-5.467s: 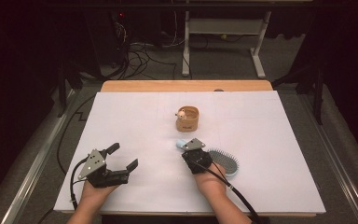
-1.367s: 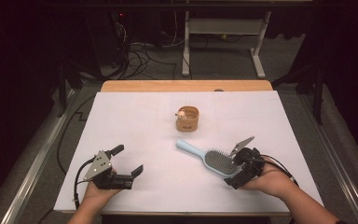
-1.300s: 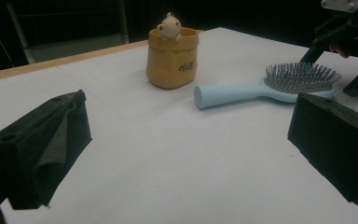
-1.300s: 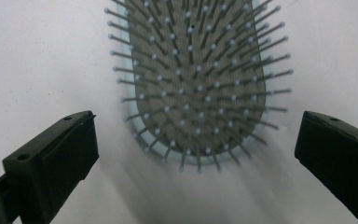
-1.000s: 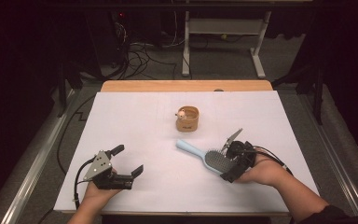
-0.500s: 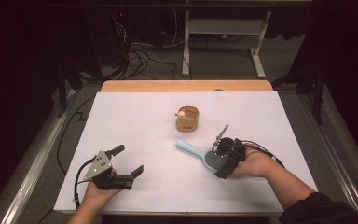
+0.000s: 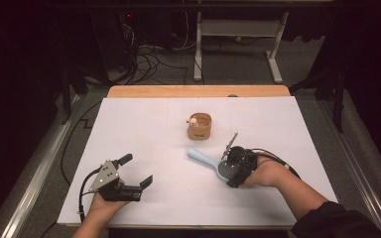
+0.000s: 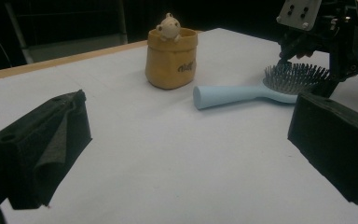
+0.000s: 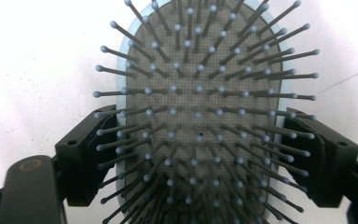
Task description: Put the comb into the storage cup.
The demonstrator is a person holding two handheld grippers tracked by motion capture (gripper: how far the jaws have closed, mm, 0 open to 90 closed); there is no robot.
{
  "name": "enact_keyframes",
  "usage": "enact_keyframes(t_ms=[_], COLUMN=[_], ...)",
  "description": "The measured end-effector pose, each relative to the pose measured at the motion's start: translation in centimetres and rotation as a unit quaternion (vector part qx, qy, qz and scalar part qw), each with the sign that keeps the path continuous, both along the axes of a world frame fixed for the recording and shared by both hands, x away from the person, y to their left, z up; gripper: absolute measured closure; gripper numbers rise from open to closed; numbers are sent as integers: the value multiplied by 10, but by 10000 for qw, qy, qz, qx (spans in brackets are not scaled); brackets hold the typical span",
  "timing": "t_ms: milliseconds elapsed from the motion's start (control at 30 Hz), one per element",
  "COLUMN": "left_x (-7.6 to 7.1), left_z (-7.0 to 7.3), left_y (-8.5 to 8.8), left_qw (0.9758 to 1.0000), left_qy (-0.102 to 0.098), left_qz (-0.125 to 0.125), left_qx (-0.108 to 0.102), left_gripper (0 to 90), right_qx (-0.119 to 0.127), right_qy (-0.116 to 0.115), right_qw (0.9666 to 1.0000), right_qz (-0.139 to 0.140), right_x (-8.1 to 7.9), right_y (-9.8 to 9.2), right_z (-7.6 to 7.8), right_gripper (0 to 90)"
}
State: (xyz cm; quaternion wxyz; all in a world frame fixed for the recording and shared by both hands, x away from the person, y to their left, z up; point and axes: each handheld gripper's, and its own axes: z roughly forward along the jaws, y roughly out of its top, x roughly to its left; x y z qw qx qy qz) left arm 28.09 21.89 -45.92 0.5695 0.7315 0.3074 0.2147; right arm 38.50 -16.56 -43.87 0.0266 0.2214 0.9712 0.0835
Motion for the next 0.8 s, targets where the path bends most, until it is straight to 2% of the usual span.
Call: enact_keyframes(t_ms=[333, 800], left_x=[0, 0], left_z=[0, -1], left_y=[0, -2], left_qw=[10000, 10000], left_qy=[1, 3], left_qz=[4, -21], left_qx=[-4, 22], left_gripper=[3, 3], right_qx=[-73, -319], right_qy=[18, 33], right_qw=[10000, 9995], right_qz=[41, 64], right_x=[1, 2], right_y=[2, 7], right_z=[-1, 0], right_gripper=[193, 200])
